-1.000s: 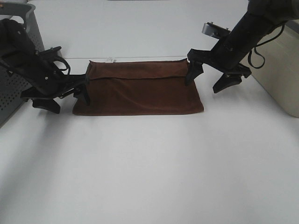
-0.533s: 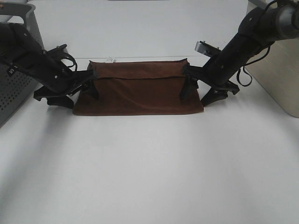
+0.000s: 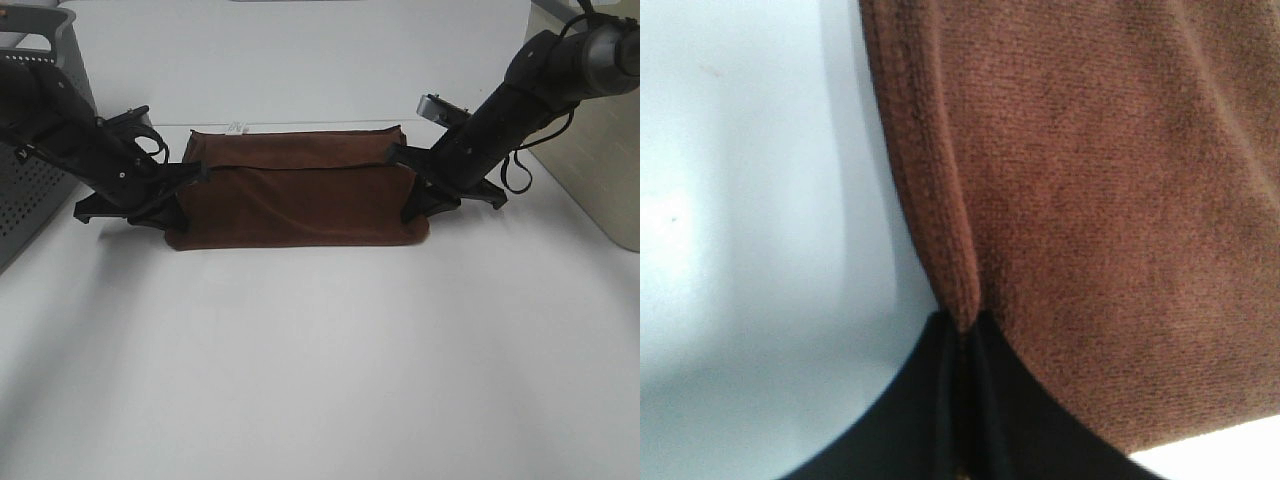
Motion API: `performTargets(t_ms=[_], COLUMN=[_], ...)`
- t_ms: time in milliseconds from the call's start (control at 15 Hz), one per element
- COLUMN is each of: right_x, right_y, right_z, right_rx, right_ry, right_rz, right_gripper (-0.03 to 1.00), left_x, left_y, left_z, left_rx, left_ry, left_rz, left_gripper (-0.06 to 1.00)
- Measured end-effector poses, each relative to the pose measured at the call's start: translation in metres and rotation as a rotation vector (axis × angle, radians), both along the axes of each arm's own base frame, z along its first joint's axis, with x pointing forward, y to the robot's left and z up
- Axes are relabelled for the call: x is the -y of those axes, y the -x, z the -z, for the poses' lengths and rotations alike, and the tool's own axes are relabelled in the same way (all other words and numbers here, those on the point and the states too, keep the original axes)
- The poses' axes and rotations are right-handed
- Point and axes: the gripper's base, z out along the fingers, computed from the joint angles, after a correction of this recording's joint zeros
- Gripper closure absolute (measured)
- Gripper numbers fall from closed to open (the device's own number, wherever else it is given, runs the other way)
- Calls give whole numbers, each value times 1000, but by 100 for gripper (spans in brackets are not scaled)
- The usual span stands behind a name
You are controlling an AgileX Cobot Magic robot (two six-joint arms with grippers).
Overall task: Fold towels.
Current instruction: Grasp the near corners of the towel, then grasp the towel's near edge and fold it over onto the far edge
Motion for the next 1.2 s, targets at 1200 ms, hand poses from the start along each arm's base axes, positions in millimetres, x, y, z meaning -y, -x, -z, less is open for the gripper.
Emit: performTargets(t_ms=[1200], right_x=[6], right_y=[89], right_z=[-42], right_rx=[-49], right_ry=[42], right_rz=[15], right_gripper=[97], left_x=[-9], left_y=[75], left_z=[-34], left_rx=[-145], left_ry=[-36], left_rz=[112], left_gripper=[94])
